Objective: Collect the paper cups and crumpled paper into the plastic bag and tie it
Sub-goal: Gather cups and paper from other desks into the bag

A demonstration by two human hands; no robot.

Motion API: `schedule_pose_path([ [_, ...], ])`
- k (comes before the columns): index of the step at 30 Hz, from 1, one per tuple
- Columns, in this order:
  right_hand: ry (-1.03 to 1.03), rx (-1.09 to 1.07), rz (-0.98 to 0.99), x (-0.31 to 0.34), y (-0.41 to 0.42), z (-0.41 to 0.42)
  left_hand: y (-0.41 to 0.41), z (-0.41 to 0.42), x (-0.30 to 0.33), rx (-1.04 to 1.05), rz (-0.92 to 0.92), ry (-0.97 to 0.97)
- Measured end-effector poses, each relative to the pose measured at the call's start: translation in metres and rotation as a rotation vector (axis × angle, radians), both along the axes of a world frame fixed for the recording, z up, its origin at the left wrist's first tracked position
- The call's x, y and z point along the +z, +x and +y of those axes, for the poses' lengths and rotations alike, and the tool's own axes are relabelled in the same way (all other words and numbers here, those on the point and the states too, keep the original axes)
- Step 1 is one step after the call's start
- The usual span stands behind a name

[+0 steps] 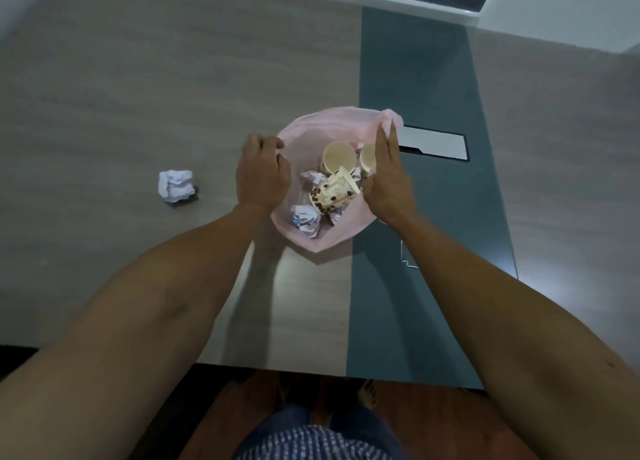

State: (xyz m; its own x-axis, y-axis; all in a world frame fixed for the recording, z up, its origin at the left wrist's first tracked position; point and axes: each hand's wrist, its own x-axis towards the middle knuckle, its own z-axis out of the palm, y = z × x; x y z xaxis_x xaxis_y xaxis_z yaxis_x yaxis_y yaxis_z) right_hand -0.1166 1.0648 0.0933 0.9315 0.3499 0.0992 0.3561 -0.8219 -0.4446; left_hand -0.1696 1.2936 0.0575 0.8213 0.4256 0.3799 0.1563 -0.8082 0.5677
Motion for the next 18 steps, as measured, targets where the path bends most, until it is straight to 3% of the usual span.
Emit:
schedule_pose_path([
  [3, 0.003, 0.019, -0.011, -0.004, -0.001, 0.010, -0.019, 0.044, -0.009, 0.063, 0.114, 0.124],
  [8, -0.021, 0.037, -0.009, -0.006, -0.006, 0.018, -0.043, 0.103, -0.048, 0.269, 0.502, 0.240],
  [13, -0.052, 0.043, -0.013, -0.013, -0.003, 0.013, -0.046, 0.132, -0.070, 0.442, 0.683, -0.052],
  [15, -0.062, 0.038, -0.005, -0.014, -0.002, 0.011, -0.047, 0.133, -0.070, 0.479, 0.637, -0.127],
  [18, -0.066, 0.037, -0.008, -0.012, -0.002, 0.011, -0.052, 0.115, -0.061, 0.318, 0.433, -0.080],
])
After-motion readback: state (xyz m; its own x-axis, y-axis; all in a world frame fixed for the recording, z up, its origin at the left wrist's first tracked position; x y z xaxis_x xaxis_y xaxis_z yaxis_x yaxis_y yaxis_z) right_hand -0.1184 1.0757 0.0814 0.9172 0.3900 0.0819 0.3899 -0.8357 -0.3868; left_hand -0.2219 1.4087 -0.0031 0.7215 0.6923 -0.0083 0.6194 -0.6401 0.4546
